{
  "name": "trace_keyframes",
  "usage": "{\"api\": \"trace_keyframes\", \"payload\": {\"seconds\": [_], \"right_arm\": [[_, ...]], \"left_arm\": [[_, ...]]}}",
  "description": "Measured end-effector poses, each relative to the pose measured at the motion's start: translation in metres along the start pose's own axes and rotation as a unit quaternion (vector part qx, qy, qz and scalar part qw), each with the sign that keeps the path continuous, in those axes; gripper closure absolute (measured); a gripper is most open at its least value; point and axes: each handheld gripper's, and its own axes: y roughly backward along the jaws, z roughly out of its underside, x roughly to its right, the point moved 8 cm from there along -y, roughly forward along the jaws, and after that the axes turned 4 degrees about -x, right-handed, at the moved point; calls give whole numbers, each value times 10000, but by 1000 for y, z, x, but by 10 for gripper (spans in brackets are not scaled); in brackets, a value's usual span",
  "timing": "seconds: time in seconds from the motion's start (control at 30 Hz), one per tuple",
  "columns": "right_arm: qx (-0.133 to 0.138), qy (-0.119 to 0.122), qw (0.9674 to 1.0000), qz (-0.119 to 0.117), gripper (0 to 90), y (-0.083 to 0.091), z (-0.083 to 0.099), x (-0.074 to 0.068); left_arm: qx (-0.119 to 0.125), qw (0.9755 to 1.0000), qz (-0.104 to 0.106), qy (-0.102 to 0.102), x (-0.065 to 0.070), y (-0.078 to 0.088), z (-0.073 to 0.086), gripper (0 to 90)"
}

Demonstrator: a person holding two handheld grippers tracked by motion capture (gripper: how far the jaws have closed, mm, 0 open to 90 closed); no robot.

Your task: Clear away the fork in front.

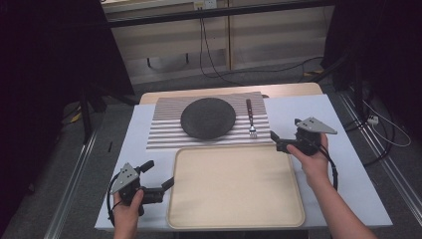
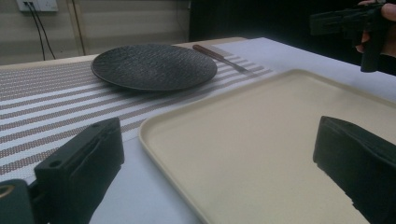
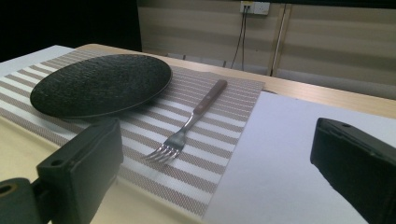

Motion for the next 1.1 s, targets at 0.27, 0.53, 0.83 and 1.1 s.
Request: {"api": "trace_keyframes", "payload": {"seconds": [0.27,0.53,0.83,1.1], "right_arm": [[-62,54,10000,-36,31,-19,-9,-3],[-121,-28,9999,-66,32,-38,-17,-5],[-271,90,9996,3,33,-59,-25,-6],[-547,182,9983,78,51,-78,-19,-1]], "left_arm": [[21,10000,2,1,0,1,-2,20],[27,10000,-2,27,-1,0,-2,20],[39,10000,-1,19,-2,-1,-3,20],[49,10000,28,28,0,-1,-4,20]]}}
